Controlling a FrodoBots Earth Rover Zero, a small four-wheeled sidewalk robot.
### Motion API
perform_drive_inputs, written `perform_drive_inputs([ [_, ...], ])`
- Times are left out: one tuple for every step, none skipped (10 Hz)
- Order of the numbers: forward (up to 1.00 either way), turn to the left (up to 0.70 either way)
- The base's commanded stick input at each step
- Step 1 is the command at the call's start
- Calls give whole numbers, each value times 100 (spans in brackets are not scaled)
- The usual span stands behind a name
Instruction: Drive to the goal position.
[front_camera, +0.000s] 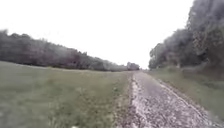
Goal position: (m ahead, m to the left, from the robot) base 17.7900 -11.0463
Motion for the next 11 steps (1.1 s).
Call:
perform_drive_inputs([
  [100, -27],
  [100, -27],
  [100, -27],
  [100, -27],
  [100, -27],
  [100, -27],
  [100, -27],
  [100, -27],
  [100, -27],
  [100, -27],
  [100, -27],
])
